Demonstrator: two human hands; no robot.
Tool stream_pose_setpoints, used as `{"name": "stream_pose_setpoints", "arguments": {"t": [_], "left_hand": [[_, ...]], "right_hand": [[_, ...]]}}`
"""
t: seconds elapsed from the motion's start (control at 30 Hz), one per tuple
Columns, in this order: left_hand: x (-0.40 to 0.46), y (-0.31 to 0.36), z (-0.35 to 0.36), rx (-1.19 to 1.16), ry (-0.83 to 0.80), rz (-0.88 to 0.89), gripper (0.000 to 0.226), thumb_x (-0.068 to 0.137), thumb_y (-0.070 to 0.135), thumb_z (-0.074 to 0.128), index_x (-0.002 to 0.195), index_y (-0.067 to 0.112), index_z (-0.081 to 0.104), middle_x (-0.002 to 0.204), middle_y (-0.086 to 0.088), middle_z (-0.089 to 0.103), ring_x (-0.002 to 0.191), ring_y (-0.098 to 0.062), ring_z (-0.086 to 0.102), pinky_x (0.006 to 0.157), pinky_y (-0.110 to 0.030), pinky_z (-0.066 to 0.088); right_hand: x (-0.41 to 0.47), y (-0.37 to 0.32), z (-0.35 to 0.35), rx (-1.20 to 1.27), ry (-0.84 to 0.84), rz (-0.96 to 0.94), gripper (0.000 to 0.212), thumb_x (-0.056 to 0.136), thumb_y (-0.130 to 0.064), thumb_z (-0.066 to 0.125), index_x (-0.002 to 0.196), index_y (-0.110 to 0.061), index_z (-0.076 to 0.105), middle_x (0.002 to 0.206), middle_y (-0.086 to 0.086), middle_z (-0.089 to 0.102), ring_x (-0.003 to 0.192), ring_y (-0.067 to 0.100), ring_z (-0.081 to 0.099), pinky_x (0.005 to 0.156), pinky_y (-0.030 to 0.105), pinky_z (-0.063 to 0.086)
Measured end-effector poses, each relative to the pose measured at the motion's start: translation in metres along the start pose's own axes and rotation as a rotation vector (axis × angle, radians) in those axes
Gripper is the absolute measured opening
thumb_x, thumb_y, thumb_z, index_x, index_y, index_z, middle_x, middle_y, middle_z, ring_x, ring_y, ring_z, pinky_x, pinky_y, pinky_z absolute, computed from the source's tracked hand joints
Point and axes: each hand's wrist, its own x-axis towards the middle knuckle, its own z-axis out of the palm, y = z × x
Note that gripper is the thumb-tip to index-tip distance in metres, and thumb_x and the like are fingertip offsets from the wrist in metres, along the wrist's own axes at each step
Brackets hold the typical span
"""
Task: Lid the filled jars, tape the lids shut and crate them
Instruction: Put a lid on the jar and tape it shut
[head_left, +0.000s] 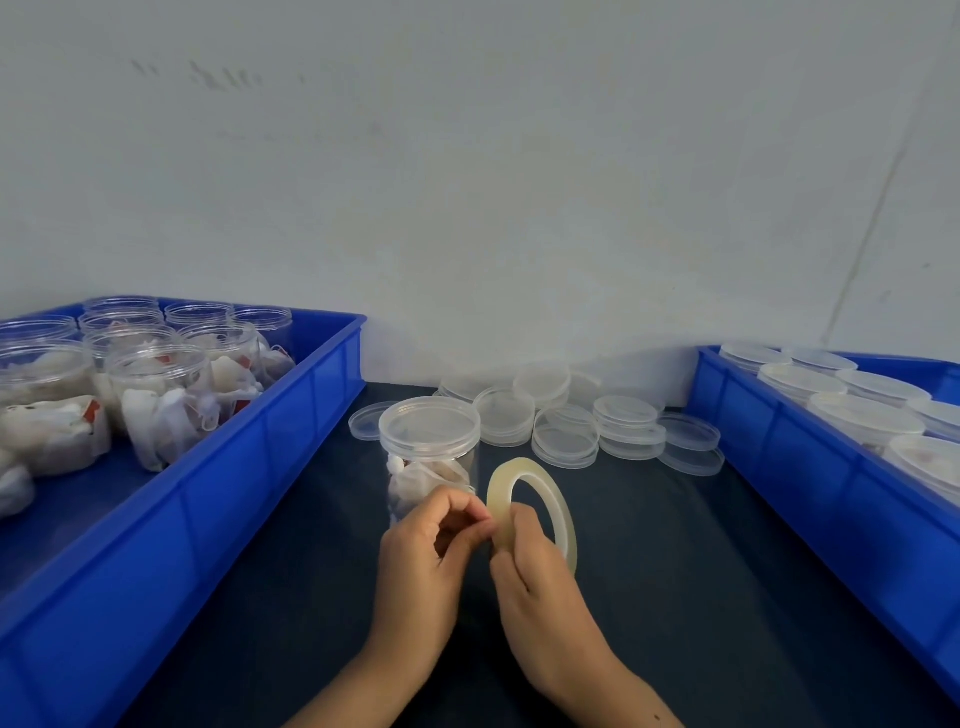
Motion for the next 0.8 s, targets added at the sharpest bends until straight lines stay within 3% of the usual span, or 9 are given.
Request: {"name": "stream_pose_setpoints", "arguments": {"t": [0.3,0.5,0.63,0.8], "left_hand": [[0.0016,-0.0008,-0.0019,-0.048,0.019,-0.051,0.017,0.077,-0.001,0.075,0.076,0.016,0.071,0.074,0.005,0.072,0.074,-0.012,0.069,0.073,-0.03,0.058],[-0.0004,0.0004,0.0007,0.092,-0.004,0.055,0.024,0.082,-0.004,0.07,0.075,0.017,0.063,0.07,0.008,0.065,0.073,-0.006,0.064,0.067,-0.011,0.049],[-0.0022,0.0018,0.0031,0.006,0.052,-0.013,0.021,0.08,0.0,0.073,0.087,0.019,0.066,0.081,0.007,0.07,0.079,-0.001,0.067,0.072,-0.013,0.052],[-0.002,0.0007,0.0017,-0.011,0.053,-0.057,0.022,0.079,0.0,0.074,0.081,0.021,0.069,0.077,0.007,0.072,0.074,-0.002,0.068,0.069,-0.013,0.052]], "right_hand": [[-0.0005,0.0061,0.0016,-0.099,-0.022,-0.047,0.031,0.09,0.006,0.036,0.079,-0.023,0.036,0.066,-0.009,0.035,0.055,0.005,0.032,0.052,0.021,0.03],[0.0012,0.0062,-0.0058,-0.098,-0.059,-0.03,0.02,0.093,0.0,0.037,0.084,-0.017,0.041,0.068,-0.006,0.039,0.055,0.003,0.035,0.052,0.021,0.032],[-0.0001,0.0048,-0.0072,-0.064,-0.053,-0.025,0.016,0.093,0.002,0.036,0.085,-0.012,0.041,0.069,-0.005,0.037,0.056,0.004,0.032,0.052,0.022,0.031],[-0.001,0.0055,-0.0041,-0.121,-0.058,-0.04,0.017,0.095,0.002,0.036,0.087,-0.013,0.04,0.069,-0.004,0.039,0.056,0.005,0.034,0.053,0.021,0.032]]}}
